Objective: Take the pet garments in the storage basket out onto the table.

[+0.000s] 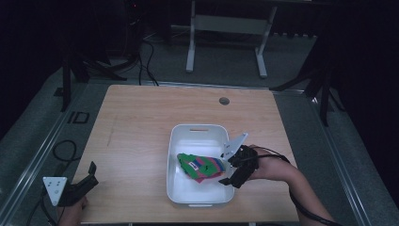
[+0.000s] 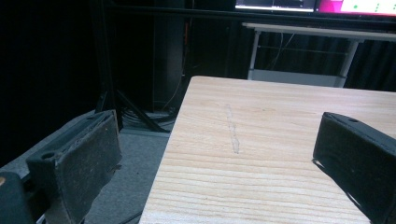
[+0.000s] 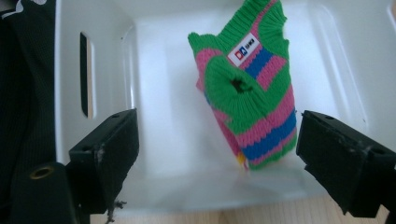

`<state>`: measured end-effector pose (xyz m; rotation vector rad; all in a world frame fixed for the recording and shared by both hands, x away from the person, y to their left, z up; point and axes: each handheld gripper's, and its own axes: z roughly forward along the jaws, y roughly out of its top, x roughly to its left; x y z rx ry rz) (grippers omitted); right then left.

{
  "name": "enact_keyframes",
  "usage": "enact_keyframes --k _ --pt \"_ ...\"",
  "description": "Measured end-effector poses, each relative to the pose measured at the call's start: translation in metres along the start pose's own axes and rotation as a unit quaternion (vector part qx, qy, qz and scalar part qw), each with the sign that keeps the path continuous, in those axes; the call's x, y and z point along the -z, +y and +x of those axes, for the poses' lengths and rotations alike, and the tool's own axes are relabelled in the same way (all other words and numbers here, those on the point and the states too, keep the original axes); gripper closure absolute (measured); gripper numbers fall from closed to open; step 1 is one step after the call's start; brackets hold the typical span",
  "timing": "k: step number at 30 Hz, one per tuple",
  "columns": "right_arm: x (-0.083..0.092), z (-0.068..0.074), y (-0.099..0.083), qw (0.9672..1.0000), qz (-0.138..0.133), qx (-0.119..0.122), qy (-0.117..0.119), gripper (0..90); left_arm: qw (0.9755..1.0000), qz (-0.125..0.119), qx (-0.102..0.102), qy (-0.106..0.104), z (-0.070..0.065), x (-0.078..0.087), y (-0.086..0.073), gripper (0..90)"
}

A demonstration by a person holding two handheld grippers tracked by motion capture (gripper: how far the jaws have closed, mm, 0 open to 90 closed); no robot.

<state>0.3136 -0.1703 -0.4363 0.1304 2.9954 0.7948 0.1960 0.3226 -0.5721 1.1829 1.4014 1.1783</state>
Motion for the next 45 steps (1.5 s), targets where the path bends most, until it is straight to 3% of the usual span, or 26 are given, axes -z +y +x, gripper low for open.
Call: enact_keyframes --k 16,25,32,41,45 --pt "-0.04 -0.008 0.042 0.9981 0.042 0.035 0.027 13.6 1.0 0.0 0.001 -0.003 0.0 0.0 0.0 1.4" --pt "-0.063 -0.015 0.055 0.9968 0.065 0.033 0.031 13.3 1.0 0.001 0.001 -0.004 0.0 0.0 0.0 1.4" --pt "-0.081 -0.019 0.063 0.996 0.085 0.021 0.018 12.6 1.0 0.001 0.001 -0.006 0.001 0.0 0.0 1.4" --pt "-0.108 -0.016 0.063 0.99 0.136 0.038 0.007 13.4 1.0 0.0 0.0 -0.007 0.001 0.0 0.0 1.4" --pt "-0.117 -0.02 0.061 0.9874 0.155 0.03 0.002 15.5 1.0 0.0 -0.001 -0.007 0.0 0.0 0.0 1.4"
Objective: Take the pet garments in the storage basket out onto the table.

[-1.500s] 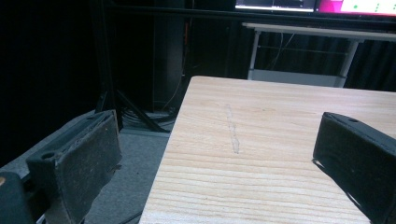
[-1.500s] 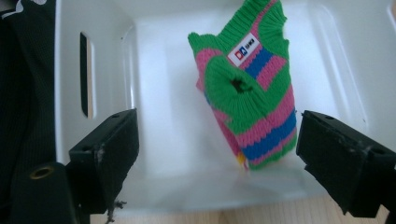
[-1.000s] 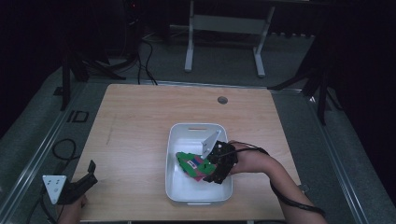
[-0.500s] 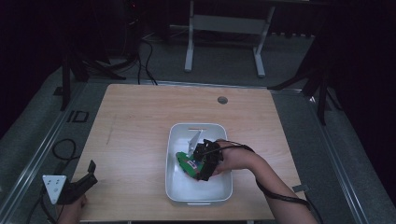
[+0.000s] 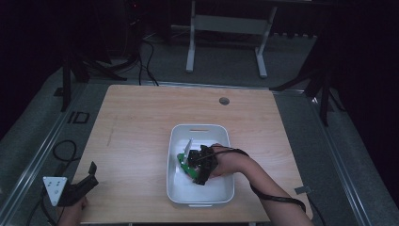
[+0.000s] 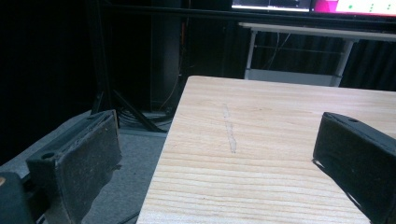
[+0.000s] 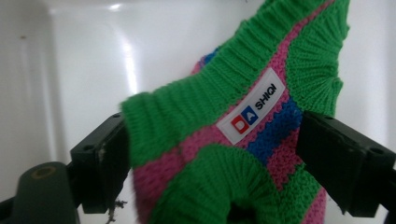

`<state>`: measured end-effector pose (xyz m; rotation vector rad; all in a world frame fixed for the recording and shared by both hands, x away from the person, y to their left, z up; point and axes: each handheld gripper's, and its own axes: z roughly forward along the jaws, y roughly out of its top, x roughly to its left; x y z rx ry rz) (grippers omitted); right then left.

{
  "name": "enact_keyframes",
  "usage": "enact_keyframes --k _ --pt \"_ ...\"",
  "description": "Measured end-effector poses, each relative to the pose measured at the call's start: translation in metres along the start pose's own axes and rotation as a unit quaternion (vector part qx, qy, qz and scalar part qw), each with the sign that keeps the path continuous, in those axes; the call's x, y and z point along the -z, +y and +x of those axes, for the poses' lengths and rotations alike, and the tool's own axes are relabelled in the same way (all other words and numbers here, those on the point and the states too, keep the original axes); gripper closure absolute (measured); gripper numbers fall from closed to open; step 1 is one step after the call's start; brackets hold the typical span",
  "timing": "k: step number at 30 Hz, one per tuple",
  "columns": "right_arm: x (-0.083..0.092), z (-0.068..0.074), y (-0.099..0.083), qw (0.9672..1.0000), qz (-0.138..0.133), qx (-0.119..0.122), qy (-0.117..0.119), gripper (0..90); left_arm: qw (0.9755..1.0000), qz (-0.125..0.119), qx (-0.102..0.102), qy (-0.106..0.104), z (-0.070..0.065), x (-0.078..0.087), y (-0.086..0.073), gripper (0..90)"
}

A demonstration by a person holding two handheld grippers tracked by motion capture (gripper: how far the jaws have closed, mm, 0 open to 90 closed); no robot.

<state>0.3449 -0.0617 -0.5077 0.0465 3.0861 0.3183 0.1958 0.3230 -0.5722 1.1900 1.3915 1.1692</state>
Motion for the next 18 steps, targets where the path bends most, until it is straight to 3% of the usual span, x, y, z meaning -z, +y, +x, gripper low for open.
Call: enact_keyframes --k 8,9,12,13,14,15,17,18 --pt "-0.011 0.003 0.007 0.9989 0.039 0.011 -0.024 21.7 1.0 0.0 0.0 0.0 0.0 0.0 0.0 1.4" --pt "-0.013 0.006 0.009 0.9978 0.047 0.029 -0.037 24.2 1.0 0.0 0.0 0.0 0.0 0.0 0.0 1.4" --pt "-0.014 0.008 0.009 0.9961 0.051 0.042 -0.058 36.2 1.0 0.0 -0.001 0.001 0.0 0.0 0.0 1.4" --pt "-0.013 0.009 0.009 0.9953 0.05 0.045 -0.069 47.0 1.0 0.0 -0.001 0.001 0.0 0.0 0.0 1.4" --pt "-0.013 0.009 0.009 0.9953 0.05 0.045 -0.069 47.0 1.0 0.0 -0.001 0.001 0.0 0.0 0.0 1.4" --pt "-0.012 0.01 0.009 0.9922 0.051 0.055 -0.1 59.8 1.0 0.0 -0.001 0.001 0.0 0.0 0.0 1.4" --pt "-0.012 0.01 0.009 0.9921 0.05 0.052 -0.102 59.8 1.0 0.0 -0.001 0.001 0.0 0.0 0.0 1.4" --pt "-0.012 0.01 0.009 0.9921 0.05 0.052 -0.102 63.9 1.0 -0.002 0.001 0.002 0.0 0.0 0.0 1.4"
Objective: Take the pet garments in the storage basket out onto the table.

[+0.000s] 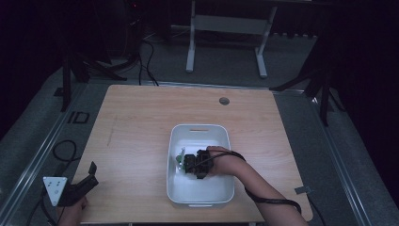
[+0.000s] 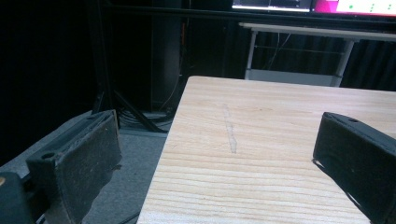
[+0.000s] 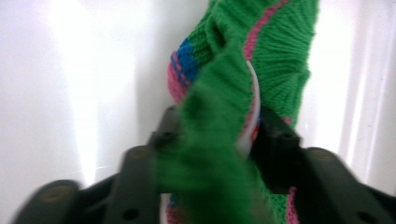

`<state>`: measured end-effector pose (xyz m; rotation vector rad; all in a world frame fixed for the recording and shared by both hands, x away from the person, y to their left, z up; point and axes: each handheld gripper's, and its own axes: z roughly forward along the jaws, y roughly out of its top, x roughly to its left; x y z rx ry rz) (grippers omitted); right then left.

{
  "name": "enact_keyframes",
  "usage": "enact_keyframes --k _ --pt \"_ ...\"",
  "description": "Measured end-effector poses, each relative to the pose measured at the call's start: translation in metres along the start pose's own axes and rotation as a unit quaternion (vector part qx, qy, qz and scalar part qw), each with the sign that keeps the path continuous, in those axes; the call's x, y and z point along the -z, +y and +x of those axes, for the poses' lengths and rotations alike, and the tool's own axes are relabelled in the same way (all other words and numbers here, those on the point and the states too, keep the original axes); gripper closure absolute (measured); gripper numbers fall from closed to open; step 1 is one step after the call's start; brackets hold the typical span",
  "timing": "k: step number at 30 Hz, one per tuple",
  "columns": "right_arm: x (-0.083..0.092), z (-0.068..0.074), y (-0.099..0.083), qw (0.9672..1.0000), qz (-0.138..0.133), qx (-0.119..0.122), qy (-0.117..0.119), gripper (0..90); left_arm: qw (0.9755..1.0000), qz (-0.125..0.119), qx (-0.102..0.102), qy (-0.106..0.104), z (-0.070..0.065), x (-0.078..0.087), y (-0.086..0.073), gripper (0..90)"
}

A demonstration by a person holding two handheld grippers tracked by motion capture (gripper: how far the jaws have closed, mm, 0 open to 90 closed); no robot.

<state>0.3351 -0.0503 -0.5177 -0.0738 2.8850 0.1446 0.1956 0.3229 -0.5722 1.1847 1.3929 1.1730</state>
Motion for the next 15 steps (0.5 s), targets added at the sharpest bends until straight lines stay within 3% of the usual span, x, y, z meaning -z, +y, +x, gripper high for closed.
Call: enact_keyframes --k 1,7,15 --pt "0.004 -0.003 -0.001 1.0 -0.005 -0.004 0.0 68.6 1.0 0.0 0.0 0.0 0.0 0.0 0.0 1.4" --pt "0.035 -0.013 -0.005 0.9979 -0.061 -0.019 0.01 70.7 1.0 0.001 0.001 -0.001 0.0 0.0 0.0 1.4" --pt "0.073 -0.016 -0.005 0.9967 -0.079 0.001 -0.017 70.5 1.0 0.001 0.0 0.0 0.0 0.0 0.0 1.4"
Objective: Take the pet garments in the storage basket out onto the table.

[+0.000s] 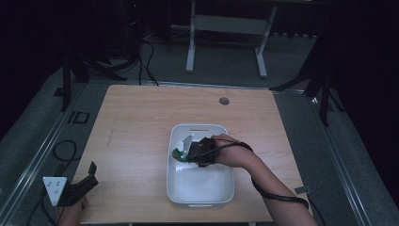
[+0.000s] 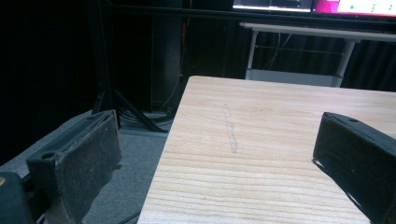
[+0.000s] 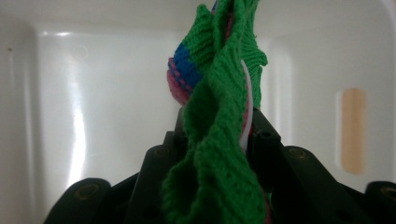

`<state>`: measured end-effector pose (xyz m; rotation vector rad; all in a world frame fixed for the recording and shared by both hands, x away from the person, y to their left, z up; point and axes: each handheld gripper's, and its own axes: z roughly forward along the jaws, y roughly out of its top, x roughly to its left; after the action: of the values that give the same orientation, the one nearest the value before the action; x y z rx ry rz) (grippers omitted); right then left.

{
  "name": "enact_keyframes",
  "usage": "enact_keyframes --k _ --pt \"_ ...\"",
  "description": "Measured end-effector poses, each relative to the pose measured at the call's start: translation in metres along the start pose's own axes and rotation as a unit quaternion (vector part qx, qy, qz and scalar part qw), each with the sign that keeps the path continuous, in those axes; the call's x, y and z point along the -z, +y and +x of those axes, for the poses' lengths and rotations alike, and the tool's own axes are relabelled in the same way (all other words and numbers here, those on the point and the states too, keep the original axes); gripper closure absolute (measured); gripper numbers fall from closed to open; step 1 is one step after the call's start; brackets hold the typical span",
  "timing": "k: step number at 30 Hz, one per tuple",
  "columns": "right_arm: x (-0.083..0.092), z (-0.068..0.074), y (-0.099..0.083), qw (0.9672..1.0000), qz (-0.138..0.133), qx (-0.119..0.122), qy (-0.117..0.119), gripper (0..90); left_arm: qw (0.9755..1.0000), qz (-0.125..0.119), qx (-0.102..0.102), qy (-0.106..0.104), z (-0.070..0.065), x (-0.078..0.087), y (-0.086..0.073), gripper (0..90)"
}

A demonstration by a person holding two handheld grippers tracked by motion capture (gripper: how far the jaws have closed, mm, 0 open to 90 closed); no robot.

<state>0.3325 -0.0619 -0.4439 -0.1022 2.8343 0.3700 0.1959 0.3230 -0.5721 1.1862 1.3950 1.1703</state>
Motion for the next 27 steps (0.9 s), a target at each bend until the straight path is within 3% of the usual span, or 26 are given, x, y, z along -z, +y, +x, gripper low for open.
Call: enact_keyframes --k 5,12,27 --pt "0.03 -0.005 0.003 0.9998 -0.015 0.005 -0.013 70.5 1.0 0.0 0.0 0.001 0.0 0.0 0.0 1.4" --pt "0.055 -0.009 -0.003 0.9994 -0.015 0.006 -0.032 70.3 1.0 -0.002 0.0 0.001 0.0 0.0 0.0 1.4" --pt "0.085 -0.02 -0.041 0.998 -0.013 -0.023 -0.057 70.1 1.0 0.0 -0.002 0.002 0.0 0.0 0.0 1.4"
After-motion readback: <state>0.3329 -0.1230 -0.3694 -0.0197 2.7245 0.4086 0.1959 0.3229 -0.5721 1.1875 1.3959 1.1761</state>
